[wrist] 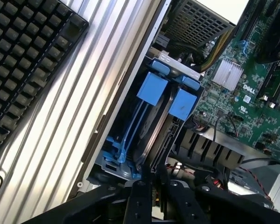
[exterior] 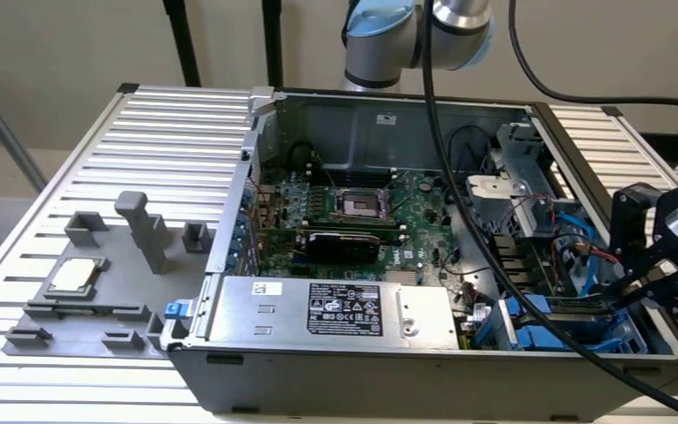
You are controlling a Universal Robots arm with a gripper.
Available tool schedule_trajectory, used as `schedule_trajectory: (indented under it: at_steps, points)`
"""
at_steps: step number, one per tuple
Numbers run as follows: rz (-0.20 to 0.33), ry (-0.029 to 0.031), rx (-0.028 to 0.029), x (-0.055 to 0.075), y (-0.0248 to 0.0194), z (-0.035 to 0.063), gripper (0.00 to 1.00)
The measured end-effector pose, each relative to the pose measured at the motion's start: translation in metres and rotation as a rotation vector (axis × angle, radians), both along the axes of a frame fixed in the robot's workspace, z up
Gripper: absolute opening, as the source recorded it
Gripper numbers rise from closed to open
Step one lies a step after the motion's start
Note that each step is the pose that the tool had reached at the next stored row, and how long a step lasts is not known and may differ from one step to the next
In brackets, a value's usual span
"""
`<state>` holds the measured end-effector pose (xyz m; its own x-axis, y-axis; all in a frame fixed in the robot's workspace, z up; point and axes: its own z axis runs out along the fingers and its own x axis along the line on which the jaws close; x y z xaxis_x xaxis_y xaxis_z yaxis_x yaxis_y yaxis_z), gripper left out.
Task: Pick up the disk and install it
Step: 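Insert the first disk wire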
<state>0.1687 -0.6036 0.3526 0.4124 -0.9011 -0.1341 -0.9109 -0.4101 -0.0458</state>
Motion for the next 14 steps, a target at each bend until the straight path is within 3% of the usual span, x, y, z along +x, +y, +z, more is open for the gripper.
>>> schedule_trajectory:
  at_steps: [5,12,14]
  points:
    - [0.0,0.0039,-0.0004,-0.01,0.0025,0.0008,0.17]
    - [-0.015,0.0288,-0.0001,-0.017,0.0037,0.0003,0.17]
    - [-0.034,0.0333,-0.0002,-0.017,0.0038,-0.0003,0.17]
